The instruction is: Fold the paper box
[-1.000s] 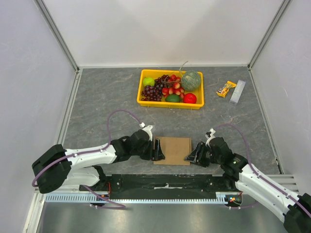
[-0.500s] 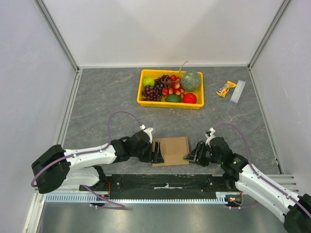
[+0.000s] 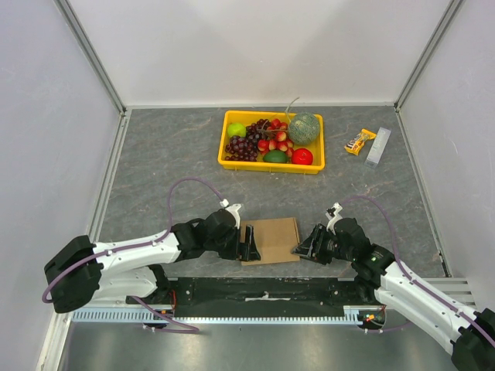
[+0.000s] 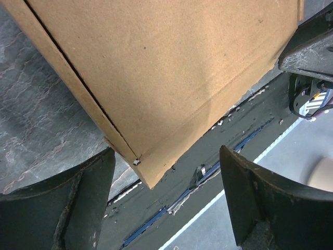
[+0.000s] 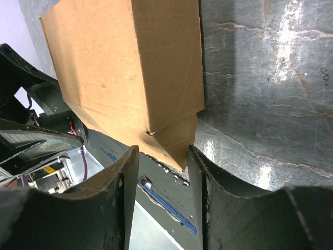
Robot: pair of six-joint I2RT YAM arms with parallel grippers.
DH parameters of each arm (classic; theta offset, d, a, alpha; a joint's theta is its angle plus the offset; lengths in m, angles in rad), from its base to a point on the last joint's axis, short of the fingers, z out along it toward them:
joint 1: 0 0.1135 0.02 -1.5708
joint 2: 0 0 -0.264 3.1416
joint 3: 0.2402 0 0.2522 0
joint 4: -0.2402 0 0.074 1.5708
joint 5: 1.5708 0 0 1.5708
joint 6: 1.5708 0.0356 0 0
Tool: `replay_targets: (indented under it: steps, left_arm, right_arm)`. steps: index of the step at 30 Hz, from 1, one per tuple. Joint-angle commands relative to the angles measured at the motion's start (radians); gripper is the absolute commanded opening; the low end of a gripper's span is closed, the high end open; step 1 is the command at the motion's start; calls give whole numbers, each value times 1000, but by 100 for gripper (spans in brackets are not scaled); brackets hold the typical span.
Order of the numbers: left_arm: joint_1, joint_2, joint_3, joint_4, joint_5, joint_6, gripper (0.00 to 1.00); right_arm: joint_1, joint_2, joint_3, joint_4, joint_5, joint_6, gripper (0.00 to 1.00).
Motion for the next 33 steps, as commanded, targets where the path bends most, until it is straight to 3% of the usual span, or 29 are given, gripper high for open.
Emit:
replay_targets:
  steps: [1, 10, 23, 33]
  left_arm:
    - [-13, -20, 14, 2, 8, -47, 87]
    - [-15, -7, 8, 62, 14, -58, 80]
    - [-1, 188, 166, 123, -41, 47, 83]
    - [59, 147, 164, 69, -54, 82, 86]
  right_arm:
    - [2, -6, 17, 35, -16, 3, 49]
    - [2, 5, 17, 67, -39, 4, 50]
    - [2, 40, 26, 97, -41, 6, 51]
    - [1, 47, 38, 85, -12, -2, 56]
